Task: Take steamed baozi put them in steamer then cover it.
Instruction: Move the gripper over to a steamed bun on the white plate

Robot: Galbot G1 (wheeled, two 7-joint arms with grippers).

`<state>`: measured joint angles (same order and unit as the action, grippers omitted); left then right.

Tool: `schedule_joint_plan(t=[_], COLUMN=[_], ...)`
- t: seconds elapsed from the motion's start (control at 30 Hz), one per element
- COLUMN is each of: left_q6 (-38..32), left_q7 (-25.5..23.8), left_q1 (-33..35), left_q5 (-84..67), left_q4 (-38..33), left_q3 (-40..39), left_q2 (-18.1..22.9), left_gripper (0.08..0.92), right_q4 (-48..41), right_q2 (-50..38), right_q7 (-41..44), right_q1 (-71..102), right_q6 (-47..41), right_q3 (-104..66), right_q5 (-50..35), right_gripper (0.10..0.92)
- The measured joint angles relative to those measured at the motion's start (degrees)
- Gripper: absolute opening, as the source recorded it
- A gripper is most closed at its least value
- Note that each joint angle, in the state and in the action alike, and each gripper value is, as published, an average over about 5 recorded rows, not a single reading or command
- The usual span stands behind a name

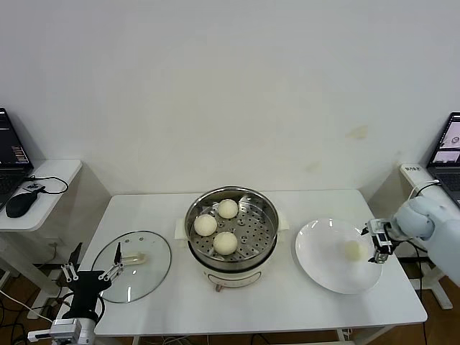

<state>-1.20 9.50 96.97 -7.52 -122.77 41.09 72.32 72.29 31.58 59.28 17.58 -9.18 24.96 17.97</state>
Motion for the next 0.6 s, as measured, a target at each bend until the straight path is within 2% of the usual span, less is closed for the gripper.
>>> schedule_joint_plan(t=[0.6], left_q6=[-0.29], left_q7=[0.06], left_q1=[-0.08], left_q5=[-0.19], left_q4=[1.08], left_q3=[0.46], left_q2=[0.39], left_gripper=[0.823], right_q4=[-7.71], right_q2=[7.82], right_q7=[-1.1], right_q1=[1.23], right_q6=[0.99], right_q3=[-3.79], right_q5=[4.97], right_gripper=[0.816])
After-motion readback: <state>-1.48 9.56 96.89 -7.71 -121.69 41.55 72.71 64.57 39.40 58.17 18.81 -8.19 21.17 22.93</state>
